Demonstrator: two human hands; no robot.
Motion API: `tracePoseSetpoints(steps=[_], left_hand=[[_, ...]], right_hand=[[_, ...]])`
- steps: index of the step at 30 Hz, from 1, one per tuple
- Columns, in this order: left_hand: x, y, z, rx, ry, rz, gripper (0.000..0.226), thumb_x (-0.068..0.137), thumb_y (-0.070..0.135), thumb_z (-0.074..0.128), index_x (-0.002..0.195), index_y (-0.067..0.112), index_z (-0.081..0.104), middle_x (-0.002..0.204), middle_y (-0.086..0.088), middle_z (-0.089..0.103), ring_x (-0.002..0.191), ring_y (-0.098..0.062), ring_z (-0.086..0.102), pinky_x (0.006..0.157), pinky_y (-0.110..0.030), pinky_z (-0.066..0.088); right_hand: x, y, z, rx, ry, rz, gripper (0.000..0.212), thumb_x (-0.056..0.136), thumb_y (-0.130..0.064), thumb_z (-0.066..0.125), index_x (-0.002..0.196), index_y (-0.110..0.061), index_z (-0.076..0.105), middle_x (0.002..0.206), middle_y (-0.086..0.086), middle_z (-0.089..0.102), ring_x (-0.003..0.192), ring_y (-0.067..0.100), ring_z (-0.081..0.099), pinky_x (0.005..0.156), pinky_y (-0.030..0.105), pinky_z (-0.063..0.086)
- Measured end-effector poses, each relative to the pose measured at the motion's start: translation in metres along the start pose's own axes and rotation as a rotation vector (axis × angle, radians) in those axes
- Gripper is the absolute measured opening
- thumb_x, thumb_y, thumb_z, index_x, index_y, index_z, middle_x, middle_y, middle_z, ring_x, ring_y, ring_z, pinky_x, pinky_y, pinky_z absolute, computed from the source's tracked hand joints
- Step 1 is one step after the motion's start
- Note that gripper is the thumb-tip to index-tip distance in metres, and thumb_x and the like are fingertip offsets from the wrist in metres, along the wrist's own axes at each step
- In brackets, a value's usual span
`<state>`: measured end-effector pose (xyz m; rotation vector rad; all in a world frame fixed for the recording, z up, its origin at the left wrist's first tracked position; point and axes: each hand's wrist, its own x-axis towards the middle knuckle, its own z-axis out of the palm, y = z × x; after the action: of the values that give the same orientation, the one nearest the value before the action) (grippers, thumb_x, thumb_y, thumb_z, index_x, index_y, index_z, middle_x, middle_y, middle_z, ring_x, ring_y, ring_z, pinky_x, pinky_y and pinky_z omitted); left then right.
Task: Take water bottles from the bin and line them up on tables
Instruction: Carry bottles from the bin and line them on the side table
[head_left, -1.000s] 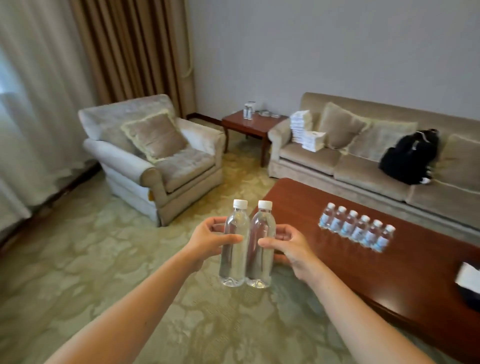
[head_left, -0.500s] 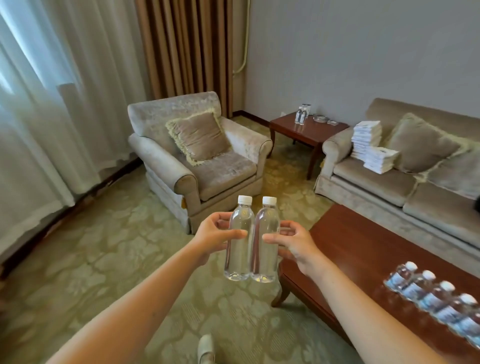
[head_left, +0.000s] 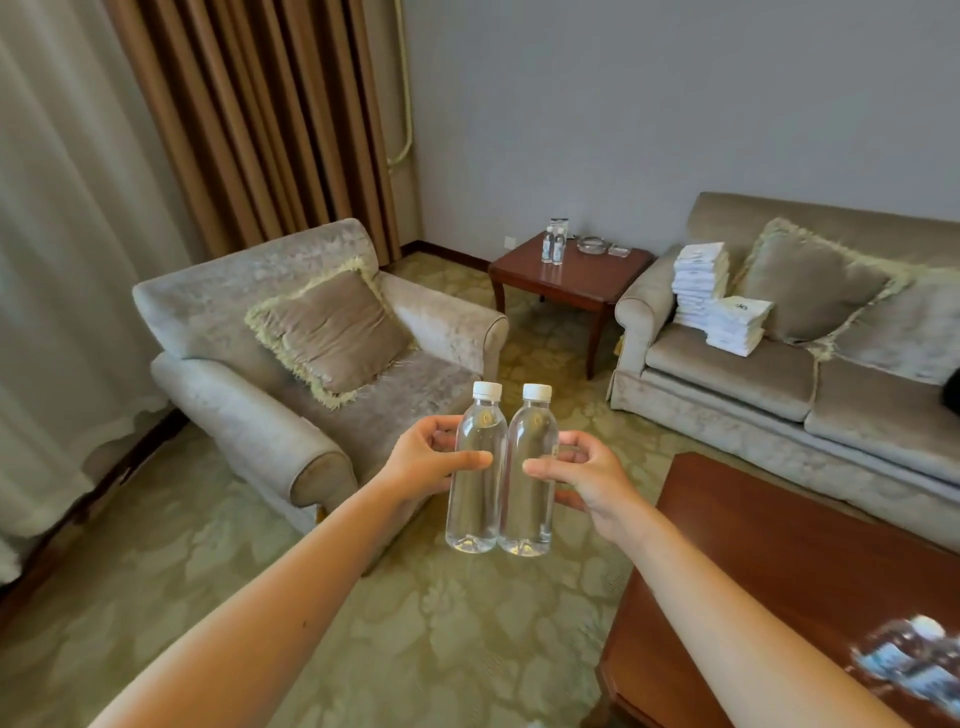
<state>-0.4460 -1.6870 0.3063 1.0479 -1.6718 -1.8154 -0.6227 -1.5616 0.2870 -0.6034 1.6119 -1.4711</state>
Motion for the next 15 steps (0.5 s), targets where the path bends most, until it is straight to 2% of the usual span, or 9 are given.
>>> tracePoseSetpoints(steps=[2,4,8,10,12,15], left_hand=[[0.037,0.008,-0.001,-0.014,-0.011,-0.005,0.051,0.070,0.000,0.083,0.114,0.011,0.059,0.092,-0.004,0.065,0.073,-0.009,0.072,0.058,-0.026,0.058],[0.079,0.014,-0.003,-0.010,-0.013,-0.009,0.050,0.072,-0.003,0.081,0.115,0.010,0.058,0.091,-0.003,0.064,0.071,-0.009,0.070,0.054,-0.022,0.055],[0.176,0.030,-0.006,0.083,-0.008,0.011,0.051,0.068,0.015,0.087,0.111,0.021,0.060,0.106,-0.004,0.065,0.097,-0.018,0.068,0.072,-0.034,0.060],[0.227,0.041,-0.005,0.084,0.005,0.006,0.055,0.066,0.019,0.089,0.112,0.023,0.060,0.109,-0.004,0.064,0.101,-0.021,0.067,0.080,-0.039,0.060],[0.276,0.054,0.000,0.087,0.004,-0.002,0.055,0.065,0.020,0.090,0.112,0.023,0.061,0.112,-0.005,0.063,0.103,-0.022,0.067,0.082,-0.044,0.060],[0.344,0.073,0.008,0.072,0.006,0.004,0.058,0.061,0.023,0.092,0.112,0.024,0.063,0.112,-0.007,0.064,0.101,-0.023,0.068,0.079,-0.043,0.061]], right_hand=[[0.037,-0.007,-0.001,0.003,0.014,0.003,0.048,0.065,-0.008,0.089,0.105,-0.016,0.064,0.098,0.005,0.073,0.094,0.023,0.073,0.088,0.045,0.059],[0.078,-0.014,-0.003,0.006,0.018,0.008,0.046,0.066,-0.008,0.089,0.102,-0.018,0.064,0.096,0.004,0.073,0.095,0.023,0.073,0.089,0.046,0.059],[0.171,-0.034,-0.011,0.018,0.011,0.003,0.047,0.066,-0.008,0.089,0.103,-0.018,0.062,0.093,0.003,0.072,0.092,0.022,0.073,0.086,0.044,0.060],[0.220,-0.047,-0.018,0.018,0.017,-0.004,0.049,0.065,-0.008,0.090,0.104,-0.015,0.062,0.094,0.004,0.073,0.090,0.022,0.074,0.083,0.042,0.060],[0.267,-0.062,-0.029,0.006,0.019,-0.004,0.052,0.064,-0.008,0.091,0.107,-0.012,0.063,0.096,0.008,0.073,0.089,0.022,0.074,0.081,0.040,0.061],[0.335,-0.086,-0.047,-0.025,0.004,-0.002,0.055,0.061,-0.013,0.093,0.108,-0.013,0.064,0.103,0.011,0.073,0.093,0.024,0.074,0.086,0.046,0.060]])
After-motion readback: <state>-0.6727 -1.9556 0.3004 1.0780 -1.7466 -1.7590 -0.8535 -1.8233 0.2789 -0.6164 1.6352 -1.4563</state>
